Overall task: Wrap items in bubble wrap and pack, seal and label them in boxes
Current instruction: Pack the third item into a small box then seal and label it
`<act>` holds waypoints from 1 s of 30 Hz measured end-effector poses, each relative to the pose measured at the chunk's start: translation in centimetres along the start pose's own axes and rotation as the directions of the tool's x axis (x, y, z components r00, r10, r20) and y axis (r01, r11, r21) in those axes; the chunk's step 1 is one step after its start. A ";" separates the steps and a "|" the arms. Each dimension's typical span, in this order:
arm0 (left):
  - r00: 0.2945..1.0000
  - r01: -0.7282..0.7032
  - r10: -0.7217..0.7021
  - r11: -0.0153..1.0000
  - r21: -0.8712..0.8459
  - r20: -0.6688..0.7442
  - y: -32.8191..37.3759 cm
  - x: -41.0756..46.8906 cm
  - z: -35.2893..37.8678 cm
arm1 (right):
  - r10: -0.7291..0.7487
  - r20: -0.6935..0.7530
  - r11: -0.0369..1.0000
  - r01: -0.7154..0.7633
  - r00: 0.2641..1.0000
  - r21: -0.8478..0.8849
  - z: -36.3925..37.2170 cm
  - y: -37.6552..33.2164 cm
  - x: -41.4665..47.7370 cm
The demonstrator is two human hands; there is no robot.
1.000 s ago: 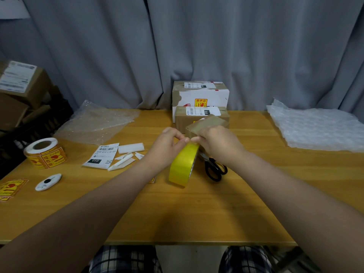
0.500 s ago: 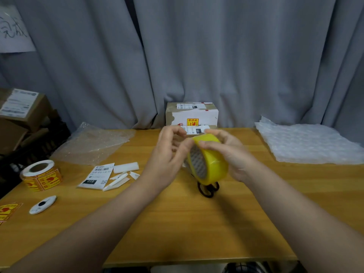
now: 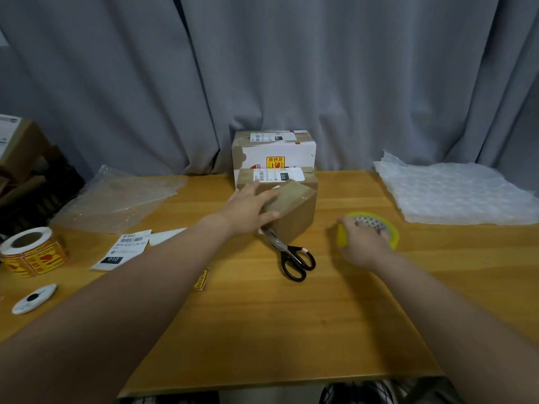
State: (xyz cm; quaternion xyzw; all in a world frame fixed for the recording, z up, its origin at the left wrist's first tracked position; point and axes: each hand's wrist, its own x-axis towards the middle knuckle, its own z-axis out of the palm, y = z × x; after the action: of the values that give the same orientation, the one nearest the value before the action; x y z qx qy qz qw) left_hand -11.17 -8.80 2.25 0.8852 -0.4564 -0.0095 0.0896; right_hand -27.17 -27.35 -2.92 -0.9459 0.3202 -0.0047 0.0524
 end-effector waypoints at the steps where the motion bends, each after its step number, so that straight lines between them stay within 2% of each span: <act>1: 0.999 -0.002 0.004 0.999 -0.033 0.045 -0.3 0.2 0.1 | -0.023 -0.080 0.998 0.018 0.997 -0.058 -0.3 -0.3 -0.2; 2: 0.996 0.002 0.006 0.996 -0.086 0.083 -0.6 0.4 0.3 | -0.089 -0.186 0.994 0.074 0.979 -0.083 -0.6 -0.8 -0.4; 3: 0.995 0.010 0.005 0.990 -0.143 0.102 -0.8 0.5 0.4 | -0.181 -0.280 0.983 0.179 0.943 -0.033 -0.8 -1.5 -0.8; 4: 0.995 0.017 0.001 0.983 -0.183 0.097 -0.9 0.4 0.7 | -0.262 -0.308 0.952 0.296 0.915 0.071 -1.0 -2.4 -1.4; 6: 0.999 0.017 -0.008 0.981 -0.195 0.050 -0.9 -0.2 1.1 | -0.381 -0.175 0.866 0.417 0.908 0.275 -0.6 -3.8 -2.6; 8: 1.000 0.011 -0.010 0.985 -0.171 0.003 -0.9 -0.9 1.7 | -0.411 0.016 0.876 0.390 0.912 0.284 0.3 -4.1 -2.8; 9: 1.000 0.015 -0.018 0.984 -0.177 -0.019 -1.0 -1.2 2.0 | -0.399 0.043 0.885 0.373 0.916 0.278 0.6 -3.9 -2.7; 12: 0.991 -0.003 -0.021 0.984 -0.179 -0.132 -1.0 -1.5 2.5 | -0.352 0.044 0.905 0.327 0.935 0.271 1.0 -3.5 -2.4; 14: 0.983 -0.068 0.046 0.990 -0.120 -0.176 -0.5 -1.1 2.5 | -0.362 0.038 0.907 0.343 0.931 0.243 1.1 -3.7 -2.1; 16: 0.987 -0.102 0.086 0.988 -0.112 -0.139 0.3 -0.7 2.2 | -0.391 0.066 0.843 0.329 0.918 0.425 1.2 -3.5 -1.7; 18: 0.986 -0.117 0.107 0.990 -0.072 -0.128 0.5 -0.4 2.1 | -0.383 0.162 0.718 0.183 0.910 0.672 0.4 -2.5 -1.7; 19: 0.983 -0.136 0.132 0.990 -0.025 -0.127 0.5 -0.3 2.1 | -0.400 0.217 0.686 0.134 0.890 0.715 0.2 -2.0 -1.8; 20: 0.980 -0.158 0.162 0.987 0.037 -0.116 0.4 -0.1 2.0 | -0.421 0.254 0.711 0.143 0.871 0.689 0.0 -1.6 -1.8; 22: 0.977 -0.184 0.196 0.974 0.131 -0.082 0.3 0.2 1.8 | -0.421 0.256 0.823 0.248 0.870 0.511 0.2 -1.7 -1.6; 24: 0.980 -0.179 0.189 0.974 0.139 -0.064 0.1 0.5 1.7 | -0.410 0.234 0.899 0.347 0.881 0.268 0.2 -2.6 -1.4; 25: 0.980 -0.182 0.191 0.974 0.132 -0.060 0.0 0.6 1.6 | -0.420 0.239 0.901 0.369 0.876 0.230 -0.1 -3.1 -1.3; 26: 0.978 -0.190 0.199 0.974 0.125 -0.056 0.0 0.6 1.6 | -0.439 0.262 0.888 0.370 0.859 0.274 -0.5 -3.3 -1.1; 27: 0.977 -0.201 0.208 0.972 0.122 -0.049 -0.1 0.7 1.5 | -0.451 0.309 0.863 0.320 0.838 0.391 -1.1 -3.4 -0.8; 29: 0.974 -0.217 0.223 0.968 0.129 -0.029 -0.1 0.7 1.1 | -0.481 0.442 0.788 0.152 0.757 0.597 -2.4 -3.2 -0.6; 30: 0.973 -0.223 0.228 0.965 0.139 -0.021 -0.1 0.8 0.9 | -0.498 0.490 0.769 0.103 0.716 0.631 -3.0 -3.1 -0.4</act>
State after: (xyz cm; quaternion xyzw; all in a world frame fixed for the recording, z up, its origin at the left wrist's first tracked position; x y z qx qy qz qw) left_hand -10.73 -9.51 1.41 0.8315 -0.5521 0.0481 0.0383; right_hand -25.70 -24.91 0.36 -0.8718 0.1007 0.2105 0.4306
